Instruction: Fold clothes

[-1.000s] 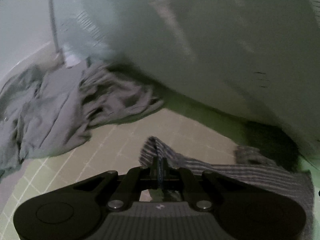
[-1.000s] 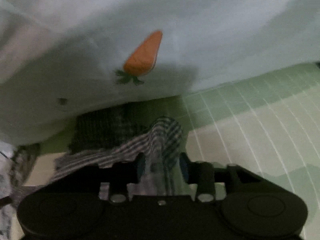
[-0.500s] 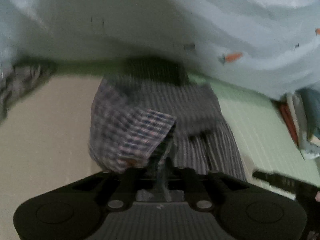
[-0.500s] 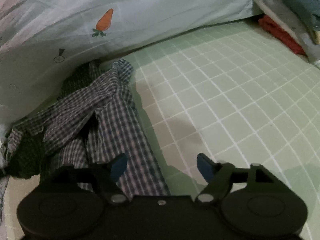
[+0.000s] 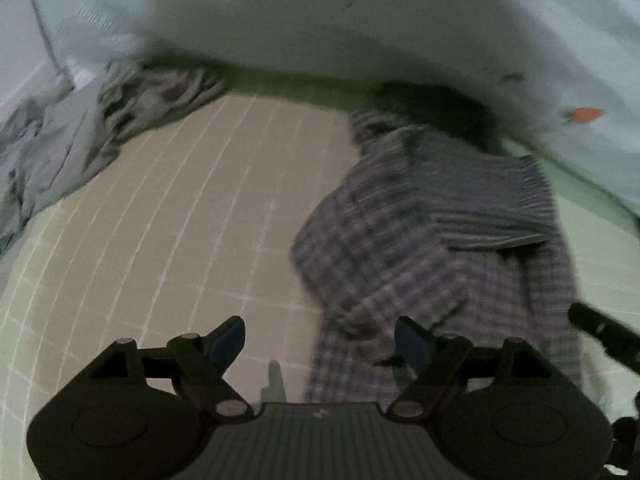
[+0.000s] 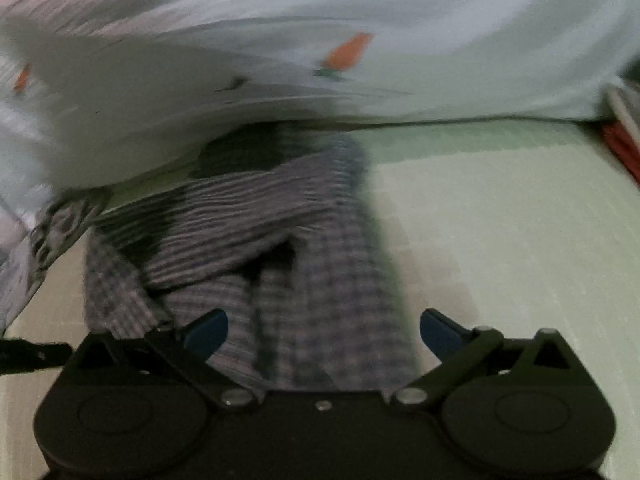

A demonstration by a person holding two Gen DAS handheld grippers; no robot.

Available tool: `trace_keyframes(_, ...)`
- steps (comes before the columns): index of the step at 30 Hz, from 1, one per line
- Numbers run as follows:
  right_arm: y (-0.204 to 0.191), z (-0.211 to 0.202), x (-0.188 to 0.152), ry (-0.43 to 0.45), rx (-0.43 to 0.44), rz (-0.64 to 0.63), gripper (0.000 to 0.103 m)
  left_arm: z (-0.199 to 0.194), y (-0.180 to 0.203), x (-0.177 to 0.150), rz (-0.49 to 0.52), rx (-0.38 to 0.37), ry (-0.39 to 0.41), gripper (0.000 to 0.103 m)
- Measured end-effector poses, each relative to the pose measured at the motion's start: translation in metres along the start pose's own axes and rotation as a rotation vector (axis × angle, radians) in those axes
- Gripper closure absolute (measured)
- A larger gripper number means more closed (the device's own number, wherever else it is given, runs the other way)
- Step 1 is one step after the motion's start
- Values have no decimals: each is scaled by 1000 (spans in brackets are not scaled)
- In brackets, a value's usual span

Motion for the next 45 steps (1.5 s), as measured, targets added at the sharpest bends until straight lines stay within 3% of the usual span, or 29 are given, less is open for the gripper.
trace_keyframes(7, -72, 38, 13, -56, 141, -133, 1, 32, -9, 1, 9, 44, -86, 20)
trace_keyframes(10, -92, 51, 11, -100, 210, -146, 25, 44, -10, -1, 14, 45, -121, 20)
trace_keyframes(14, -110, 63, 4, -154, 307, -128, 42, 50, -9, -1, 0, 28, -142, 20)
trace_keyframes(16, -116, 65, -1, -179, 356, -104, 70, 43, -7, 0, 11, 28, -123, 20)
trace_keyframes(17, -118, 65, -3, -191, 380, -86, 78, 39, -5, 0, 17, 28, -114, 20)
trace_keyframes(18, -118, 61, -4, -189, 392, -73, 95, 35, -4, 0, 22, 27, -105, 20)
trace_keyframes(19, -117, 56, -4, -182, 397, -63, 100, 31, -2, 1, 28, 27, -96, 20)
trace_keyframes(26, -92, -5, -19, -117, 402, 31, 100, -16, 13, -14, 38, -17, -21, 20)
trace_keyframes(36, -33, -85, -75, -96, 349, 198, 100, -57, 11, -82, 73, -62, -47, 20)
trace_keyframes(45, 14, -110, -144, -179, 279, 318, 100, -72, 7, -146, 62, -34, -113, 20)
Point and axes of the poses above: each gripper's, at about its wrist camera, not at the fingertips, and z roughly the way its jaws point, y to its right, x to its top, the point moved 8 cm from there along z, roughly the way its jaws point, and after that the axes turned 2 degrees about -z, right-handed, at the moved point
